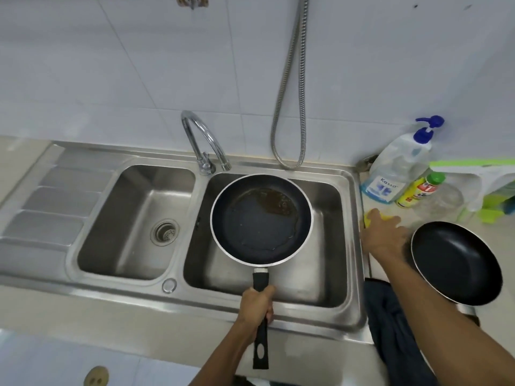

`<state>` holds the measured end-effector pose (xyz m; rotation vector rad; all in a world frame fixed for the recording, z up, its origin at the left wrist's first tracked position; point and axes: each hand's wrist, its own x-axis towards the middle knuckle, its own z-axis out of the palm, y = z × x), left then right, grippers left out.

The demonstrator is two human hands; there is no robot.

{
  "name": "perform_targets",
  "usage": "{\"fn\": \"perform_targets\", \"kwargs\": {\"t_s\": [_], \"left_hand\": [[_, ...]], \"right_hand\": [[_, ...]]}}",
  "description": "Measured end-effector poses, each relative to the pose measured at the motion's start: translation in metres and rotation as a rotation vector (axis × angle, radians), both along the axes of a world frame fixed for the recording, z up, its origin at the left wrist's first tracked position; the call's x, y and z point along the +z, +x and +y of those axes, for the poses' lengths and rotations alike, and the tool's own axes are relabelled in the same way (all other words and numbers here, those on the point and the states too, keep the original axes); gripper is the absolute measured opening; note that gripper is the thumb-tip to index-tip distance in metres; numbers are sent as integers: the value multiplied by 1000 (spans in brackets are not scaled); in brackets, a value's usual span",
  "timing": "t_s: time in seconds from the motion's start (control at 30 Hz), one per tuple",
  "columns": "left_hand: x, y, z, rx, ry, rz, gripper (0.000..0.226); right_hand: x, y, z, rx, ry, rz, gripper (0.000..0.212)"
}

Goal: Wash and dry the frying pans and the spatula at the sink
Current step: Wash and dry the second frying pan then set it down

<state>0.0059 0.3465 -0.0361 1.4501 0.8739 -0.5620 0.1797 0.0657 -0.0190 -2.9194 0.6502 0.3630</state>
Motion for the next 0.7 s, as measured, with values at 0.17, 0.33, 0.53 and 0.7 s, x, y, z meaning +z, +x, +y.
{"fn": "perform_targets", "kwargs": {"t_s": [0.17, 0.33, 0.53, 0.7], "left_hand": [[8, 0, 6, -79, 36, 9, 36], [18, -6, 15, -134, 64, 21, 28], [20, 6, 37, -184, 60, 14, 25], [19, 12, 46, -266, 58, -26, 27]], "right_hand": [[24, 1, 90, 476, 296, -428, 49], [-4, 46, 179, 802, 103, -201, 51], [-24, -5, 187, 606, 232, -70, 46], [-23, -16, 247, 803, 386, -53, 43]]}}
